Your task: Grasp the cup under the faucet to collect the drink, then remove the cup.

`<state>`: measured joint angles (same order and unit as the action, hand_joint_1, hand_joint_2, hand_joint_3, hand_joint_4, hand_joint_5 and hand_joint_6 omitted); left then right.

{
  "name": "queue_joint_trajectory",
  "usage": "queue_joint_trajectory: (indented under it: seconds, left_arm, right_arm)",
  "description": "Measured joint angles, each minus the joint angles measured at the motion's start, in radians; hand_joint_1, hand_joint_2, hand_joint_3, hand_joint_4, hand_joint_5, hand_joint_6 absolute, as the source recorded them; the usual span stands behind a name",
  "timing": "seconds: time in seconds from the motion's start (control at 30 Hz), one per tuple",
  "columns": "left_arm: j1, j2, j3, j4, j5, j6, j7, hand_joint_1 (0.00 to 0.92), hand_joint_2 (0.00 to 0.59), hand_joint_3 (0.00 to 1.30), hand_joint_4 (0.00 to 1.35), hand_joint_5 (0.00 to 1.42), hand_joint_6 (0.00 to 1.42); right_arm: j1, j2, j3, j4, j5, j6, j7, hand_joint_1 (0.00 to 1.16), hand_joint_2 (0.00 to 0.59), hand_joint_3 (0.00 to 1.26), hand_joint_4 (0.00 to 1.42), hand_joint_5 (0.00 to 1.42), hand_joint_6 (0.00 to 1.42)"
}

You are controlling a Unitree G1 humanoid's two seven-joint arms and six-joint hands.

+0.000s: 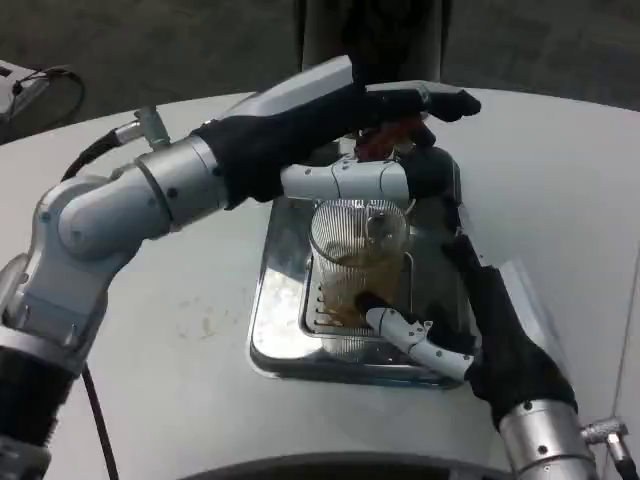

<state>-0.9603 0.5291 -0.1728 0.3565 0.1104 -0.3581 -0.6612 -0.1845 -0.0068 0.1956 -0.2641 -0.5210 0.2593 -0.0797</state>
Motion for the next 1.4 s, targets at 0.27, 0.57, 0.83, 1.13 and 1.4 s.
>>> queue_joint_trajectory:
  seconds: [0.27,0.57,0.83,1.13,1.4]
  left_arm:
    - [-0.011,0.010,0.005,0.013,-0.001,-0.009,-0.010,0.000,0.018,0.20,0.16,0.26,0.24]
    - [-0.022,0.016,0.007,0.034,-0.003,-0.021,-0.011,0.000,0.023,0.21,0.16,0.26,0.23]
    - [-0.030,0.022,0.007,0.055,-0.018,-0.032,-0.018,0.000,0.032,0.21,0.17,0.26,0.23]
    - [-0.040,0.022,0.007,0.078,-0.021,-0.046,-0.021,0.000,0.033,0.22,0.17,0.26,0.23]
    - [-0.047,0.022,0.007,0.092,-0.021,-0.055,-0.026,0.000,0.034,0.22,0.17,0.26,0.23]
  right_arm:
    - [-0.072,0.002,-0.005,0.103,0.021,-0.012,-0.020,0.72,0.212,0.00,0.01,0.09,0.02]
    - [-0.130,0.006,-0.010,0.178,0.067,-0.037,-0.035,0.73,0.212,0.00,0.00,0.07,0.00]
    - [-0.163,-0.004,-0.014,0.224,0.117,-0.052,-0.011,0.72,0.202,0.00,0.00,0.04,0.00]
    - [-0.196,-0.009,-0.018,0.247,0.125,-0.081,-0.012,0.72,0.200,0.00,0.00,0.04,0.00]
    - [-0.196,-0.008,-0.018,0.261,0.132,-0.087,-0.017,0.72,0.200,0.00,0.00,0.04,0.00]
